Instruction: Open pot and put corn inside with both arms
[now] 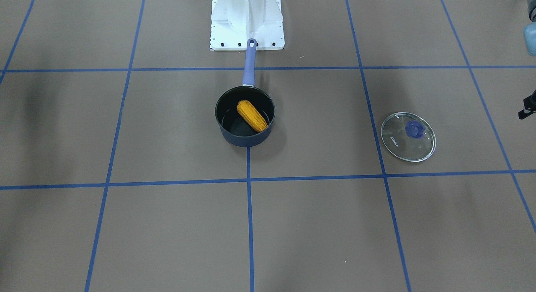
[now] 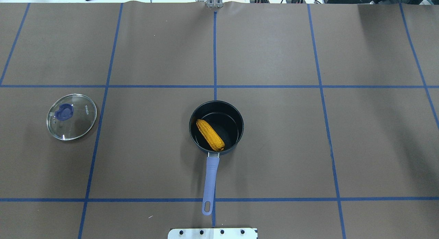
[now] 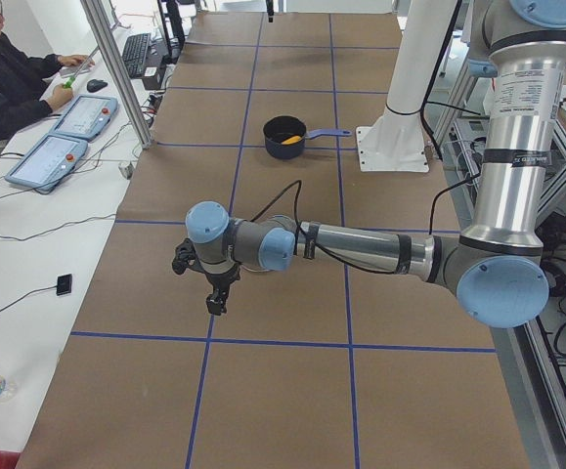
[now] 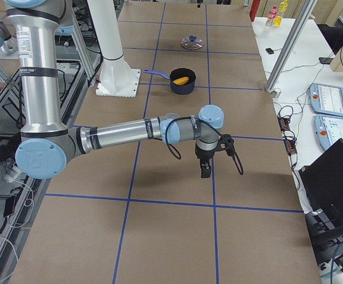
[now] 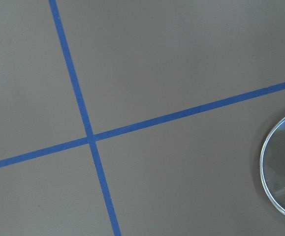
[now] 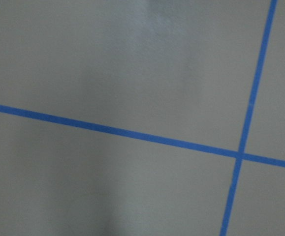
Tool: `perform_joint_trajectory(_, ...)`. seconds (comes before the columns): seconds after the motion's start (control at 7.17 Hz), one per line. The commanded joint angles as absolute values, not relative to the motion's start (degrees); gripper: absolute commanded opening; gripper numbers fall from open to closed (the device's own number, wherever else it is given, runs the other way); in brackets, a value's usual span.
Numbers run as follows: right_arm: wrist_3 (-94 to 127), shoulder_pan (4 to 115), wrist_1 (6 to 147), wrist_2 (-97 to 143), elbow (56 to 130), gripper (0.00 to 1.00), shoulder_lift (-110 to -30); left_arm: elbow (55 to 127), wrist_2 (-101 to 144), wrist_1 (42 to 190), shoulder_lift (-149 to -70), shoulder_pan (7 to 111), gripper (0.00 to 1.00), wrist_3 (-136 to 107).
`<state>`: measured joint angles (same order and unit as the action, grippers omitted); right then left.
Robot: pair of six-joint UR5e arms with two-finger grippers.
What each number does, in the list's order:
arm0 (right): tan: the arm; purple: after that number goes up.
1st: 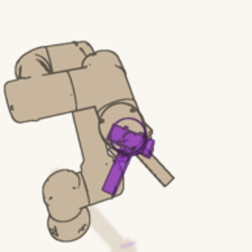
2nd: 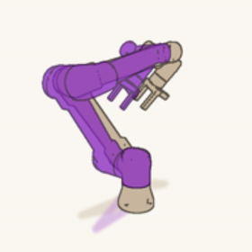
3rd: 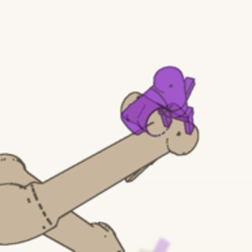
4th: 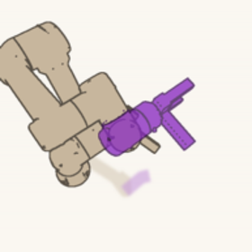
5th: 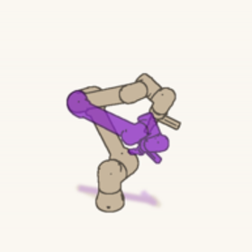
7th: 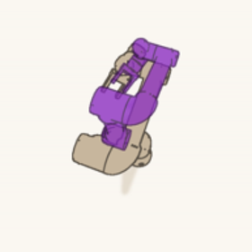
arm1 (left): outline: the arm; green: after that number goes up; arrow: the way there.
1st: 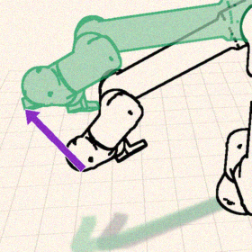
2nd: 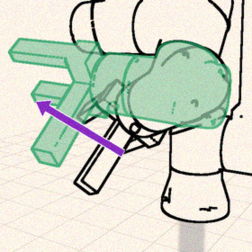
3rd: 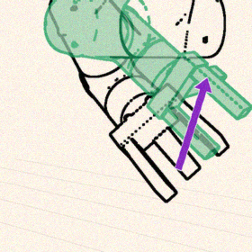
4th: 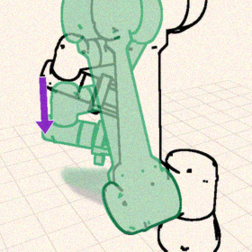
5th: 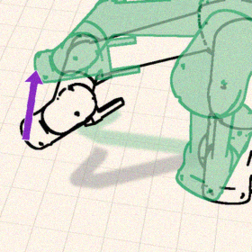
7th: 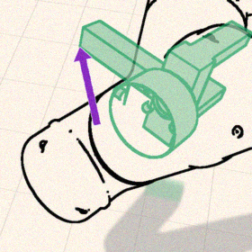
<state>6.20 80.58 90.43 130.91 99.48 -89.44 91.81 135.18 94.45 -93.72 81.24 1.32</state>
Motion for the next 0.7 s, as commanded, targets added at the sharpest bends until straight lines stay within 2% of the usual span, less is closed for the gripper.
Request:
perform_joint_trajectory(0.0,5.45,84.11,90.27,133.07,98.70,1.00,-92.80,91.49,135.26,94.48,-93.60,81.30,1.00,0.80)
perform_joint_trajectory(0.56,5.36,84.11,90.00,132.98,98.79,1.00,-93.34,91.67,135.26,94.57,-92.81,81.39,1.00,1.32)
